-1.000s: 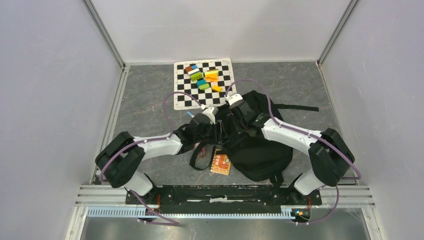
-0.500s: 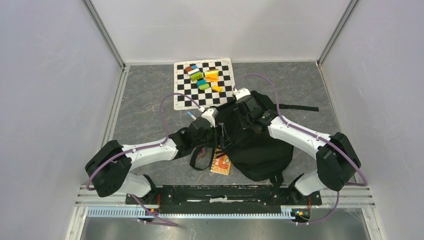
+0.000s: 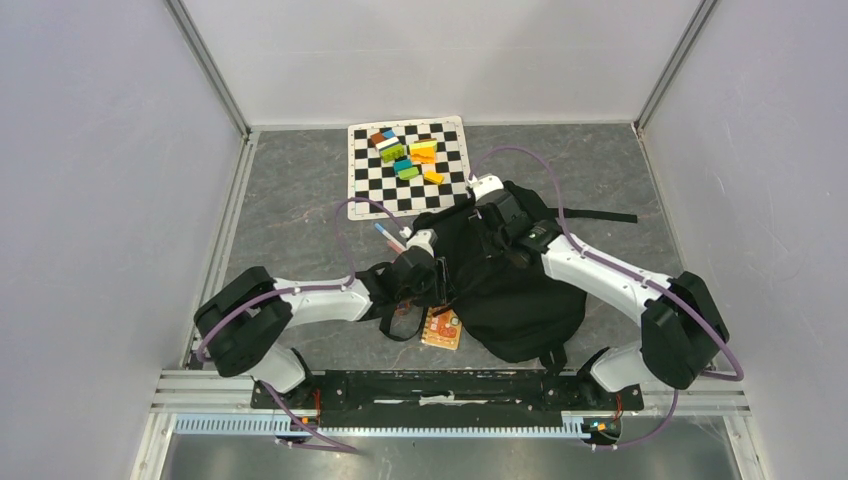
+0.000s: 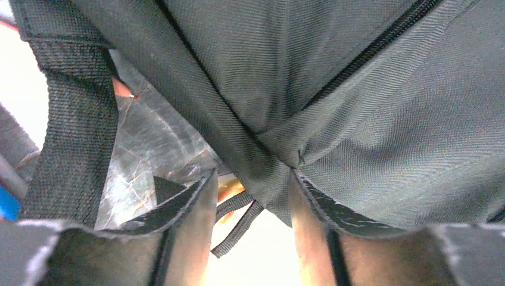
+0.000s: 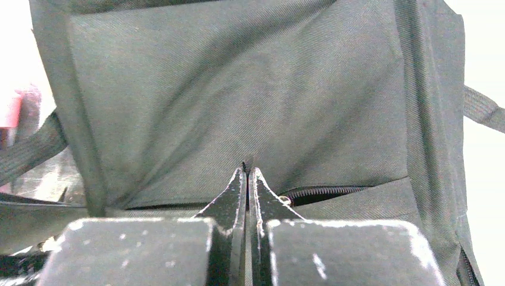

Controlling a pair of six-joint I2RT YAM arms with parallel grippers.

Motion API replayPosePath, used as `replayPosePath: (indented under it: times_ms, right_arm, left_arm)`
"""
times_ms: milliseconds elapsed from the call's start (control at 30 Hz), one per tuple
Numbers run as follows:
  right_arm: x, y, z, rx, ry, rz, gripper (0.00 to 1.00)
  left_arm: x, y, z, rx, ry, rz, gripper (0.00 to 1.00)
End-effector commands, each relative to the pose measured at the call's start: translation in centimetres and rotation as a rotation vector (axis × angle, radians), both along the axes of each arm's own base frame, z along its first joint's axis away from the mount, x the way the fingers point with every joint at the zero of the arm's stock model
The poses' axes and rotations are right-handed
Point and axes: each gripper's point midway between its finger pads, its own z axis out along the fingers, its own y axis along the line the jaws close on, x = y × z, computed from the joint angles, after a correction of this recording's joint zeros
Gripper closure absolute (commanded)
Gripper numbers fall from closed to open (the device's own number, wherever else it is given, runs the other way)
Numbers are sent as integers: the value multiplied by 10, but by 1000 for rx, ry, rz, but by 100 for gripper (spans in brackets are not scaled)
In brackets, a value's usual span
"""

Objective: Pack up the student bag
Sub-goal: Unzip the student bag at the center of the board.

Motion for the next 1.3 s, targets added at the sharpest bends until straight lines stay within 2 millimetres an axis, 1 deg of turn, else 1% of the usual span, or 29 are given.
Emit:
replayPosePath:
  times_ms: [0,100,167,233,367,467,567,633,767,933,1033,1167,1267]
  right_arm:
    - [2,18,25,120,-64,48,100]
    - [-2,23,17,123,-46,67,100]
    - [-5,26,9,113,-31,79,100]
    - [-9,30,2,107,-16,90,100]
    - [-17,48,-8,133,19,129,100]
    - [-23,61,-15,143,42,151,100]
    - [-31,68,-28,141,80,156,100]
    - [-38,76,-33,155,97,171,100]
    - [-51,93,-32,191,108,204,100]
    - [-67,109,-34,234,126,241,100]
    - [-75,115,-40,252,141,254,100]
    - [-82,117,-42,277,138,262,100]
    - [-84,120,-37,287,132,284,100]
  left_arm:
    - [18,-16,10,-77,-79,32,51]
    - [22,-18,8,-76,-108,15,62]
    - [22,-21,8,-81,-124,-3,73]
    - [22,-23,8,-82,-132,-13,81]
    - [22,-25,9,-87,-154,-31,92]
    - [20,-28,12,-97,-166,-48,97]
    - [21,-31,17,-106,-182,-55,98]
    - [20,-34,19,-112,-191,-64,98]
    - [19,-37,25,-125,-206,-72,98]
    - [14,-44,35,-148,-237,-102,98]
    - [11,-45,42,-160,-273,-111,98]
    - [9,-40,41,-171,-290,-106,98]
    - [6,-39,41,-171,-294,-112,98]
